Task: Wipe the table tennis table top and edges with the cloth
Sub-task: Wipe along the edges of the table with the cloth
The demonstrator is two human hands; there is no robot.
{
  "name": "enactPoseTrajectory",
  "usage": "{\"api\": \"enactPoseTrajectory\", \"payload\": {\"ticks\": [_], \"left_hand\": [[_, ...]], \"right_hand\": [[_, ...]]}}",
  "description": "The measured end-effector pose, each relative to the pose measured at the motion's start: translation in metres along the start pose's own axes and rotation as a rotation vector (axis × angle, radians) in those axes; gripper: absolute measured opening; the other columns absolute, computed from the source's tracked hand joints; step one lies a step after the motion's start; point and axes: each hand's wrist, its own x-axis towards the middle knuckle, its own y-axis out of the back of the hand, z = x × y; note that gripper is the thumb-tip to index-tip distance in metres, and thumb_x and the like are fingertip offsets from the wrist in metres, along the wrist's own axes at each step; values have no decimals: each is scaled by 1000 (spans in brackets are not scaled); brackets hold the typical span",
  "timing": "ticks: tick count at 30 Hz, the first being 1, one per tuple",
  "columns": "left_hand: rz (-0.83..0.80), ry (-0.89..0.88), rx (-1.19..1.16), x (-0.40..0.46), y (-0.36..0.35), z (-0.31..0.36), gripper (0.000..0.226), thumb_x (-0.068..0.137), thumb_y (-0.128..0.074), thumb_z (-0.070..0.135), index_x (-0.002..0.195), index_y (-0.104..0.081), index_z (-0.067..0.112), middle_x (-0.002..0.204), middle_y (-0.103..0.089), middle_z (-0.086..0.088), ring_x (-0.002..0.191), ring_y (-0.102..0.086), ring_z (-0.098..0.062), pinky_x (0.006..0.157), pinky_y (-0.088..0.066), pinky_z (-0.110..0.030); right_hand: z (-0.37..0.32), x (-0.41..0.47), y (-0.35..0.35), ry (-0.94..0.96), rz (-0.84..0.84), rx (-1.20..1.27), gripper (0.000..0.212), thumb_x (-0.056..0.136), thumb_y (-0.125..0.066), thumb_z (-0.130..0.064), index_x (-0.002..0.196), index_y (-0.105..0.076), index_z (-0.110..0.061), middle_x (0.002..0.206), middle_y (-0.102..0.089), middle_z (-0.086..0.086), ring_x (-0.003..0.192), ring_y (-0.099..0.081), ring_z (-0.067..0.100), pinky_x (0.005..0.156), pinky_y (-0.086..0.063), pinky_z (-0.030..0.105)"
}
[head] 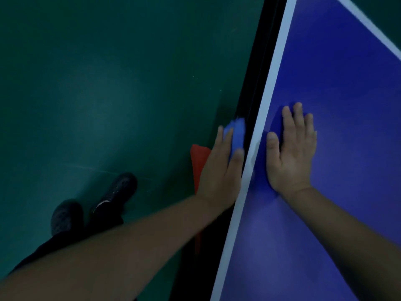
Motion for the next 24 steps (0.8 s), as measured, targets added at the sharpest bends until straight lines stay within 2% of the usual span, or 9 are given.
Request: {"api": "enactPoseTrajectory", "payload": {"ticks": [3, 5, 7, 10, 13, 16, 18, 21, 24], "left_hand": [[18, 0, -18, 70, 4, 19, 56, 105, -27, 29, 160, -22, 16, 169, -13, -2, 153, -4, -5, 114, -5, -11], [7, 20, -73, 80, 4, 23, 52, 109, -30, 25, 159, -22, 17, 168, -16, -1, 153, -10, -6, 116, -8, -16], [0, 39, -86, 57, 6, 13, 52, 110, -33, 22, 160, -19, 17, 167, -18, 3, 152, -14, -4, 121, -9, -18], [7, 51, -67, -14, 6, -15, 53, 108, -35, 32, 157, -16, 29, 166, -13, 18, 149, -12, 9, 124, -10, -21], [6, -3, -55, -63, 0, -23, 53, 106, -37, 35, 154, -15, 37, 164, -10, 27, 151, -9, 5, 124, -10, -22], [-5, -12, 3, -30, -2, -7, 54, 107, -34, 38, 156, -11, 34, 167, -8, 17, 152, -5, 4, 125, -7, -24], [1, -41, 47, 12, -2, 11, 58, 106, -31, 36, 159, -13, 23, 168, -10, 7, 153, -5, -1, 124, -5, -20], [-9, -86, 75, 76, -2, 35, 58, 106, -20, 30, 158, -16, 6, 168, -14, -8, 155, -8, -16, 123, -3, -23], [2, -48, 25, 93, -2, 49, 59, 104, -15, 30, 159, -17, 7, 168, -14, -6, 155, -7, -13, 125, -3, -24]], "right_hand": [[0, 0, 1, -8, 2, 10, 65, 103, -24, -54, 160, -21, -24, 169, -10, -3, 156, -1, 26, 124, -3, 54], [-2, 0, 1, -8, 6, 13, 65, 103, -24, -54, 160, -22, -24, 169, -10, -2, 156, -1, 26, 124, -3, 54], [-3, 0, 1, -7, 4, 9, 65, 103, -23, -55, 160, -22, -23, 169, -10, -2, 156, -1, 26, 124, -3, 54], [-2, 0, 1, -4, 4, 4, 65, 103, -24, -54, 160, -22, -23, 169, -11, -1, 156, -2, 27, 124, -4, 56], [-1, 0, 0, -4, 8, 15, 65, 103, -24, -54, 160, -23, -23, 169, -12, -1, 156, -3, 28, 124, -5, 56], [-1, 1, 1, -2, 1, 5, 66, 103, -23, -56, 160, -22, -24, 169, -11, -2, 156, -1, 27, 124, -3, 54], [-1, 1, 2, 0, -7, 0, 66, 103, -22, -56, 160, -21, -24, 169, -10, -2, 156, 0, 26, 124, -3, 53], [-2, 1, 4, -10, -10, -8, 65, 103, -23, -55, 160, -22, -23, 169, -11, -1, 156, -2, 27, 124, -5, 54], [-3, 2, 4, -5, -9, -11, 65, 103, -24, -55, 159, -24, -22, 168, -13, 0, 155, -4, 29, 123, -7, 56]]}}
